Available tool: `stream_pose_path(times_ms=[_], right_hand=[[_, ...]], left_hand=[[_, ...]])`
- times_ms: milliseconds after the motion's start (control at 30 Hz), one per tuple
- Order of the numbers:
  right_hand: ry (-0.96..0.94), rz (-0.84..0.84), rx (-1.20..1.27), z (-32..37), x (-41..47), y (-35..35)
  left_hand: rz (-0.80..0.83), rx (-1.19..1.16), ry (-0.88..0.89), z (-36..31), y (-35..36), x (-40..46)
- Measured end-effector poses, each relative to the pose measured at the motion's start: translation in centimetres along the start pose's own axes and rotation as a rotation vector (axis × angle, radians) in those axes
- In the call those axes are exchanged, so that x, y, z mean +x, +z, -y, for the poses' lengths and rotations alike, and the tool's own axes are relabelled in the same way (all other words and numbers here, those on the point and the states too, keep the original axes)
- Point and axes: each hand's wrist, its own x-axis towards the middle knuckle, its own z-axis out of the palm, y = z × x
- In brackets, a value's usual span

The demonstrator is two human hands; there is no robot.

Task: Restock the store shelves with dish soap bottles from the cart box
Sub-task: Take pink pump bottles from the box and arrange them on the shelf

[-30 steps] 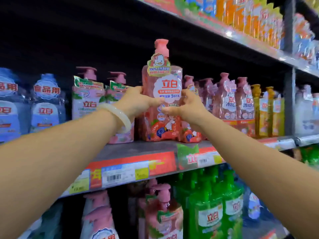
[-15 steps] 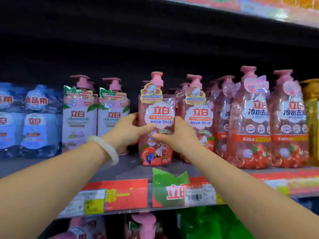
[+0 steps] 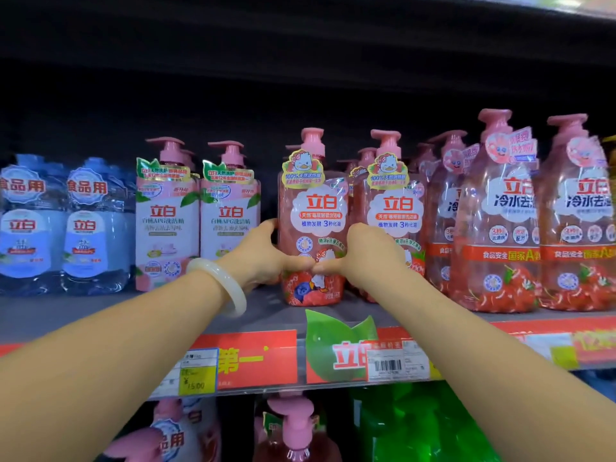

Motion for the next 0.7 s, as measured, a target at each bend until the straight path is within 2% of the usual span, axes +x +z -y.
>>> stream_pose_path(times_ms=[100, 300, 367, 467, 500, 700], right_hand=[[-0.02, -0.071, -0.024, -0.8, -0.3, 0.0], [0.08, -0.389, 0.084, -5.1, -0.5, -0.2], [0.162, -0.35, 0.16, -5.9, -0.4, -0.2], [0.262, -0.148, 0.465, -6.7, 0.4, -0.1], [0.259, -0.104, 0.496, -6.9, 0.6, 0.1], [0.26, -0.143, 0.355, -6.8, 0.8, 1.0]], left_hand=[[0.008, -0.003, -0.008, -0.2, 0.0, -0.1], [0.021, -0.009, -0.033, -0.4, 0.0, -0.3], [0.023, -0.015, -0.041, -0.4, 0.0, -0.2], [0.027, -0.027, -0.054, -0.3, 0.0, -0.1], [0.027, -0.033, -0.059, -0.3, -0.1, -0.1], [0.049, -0.068, -0.078, -0.4, -0.1, -0.1]])
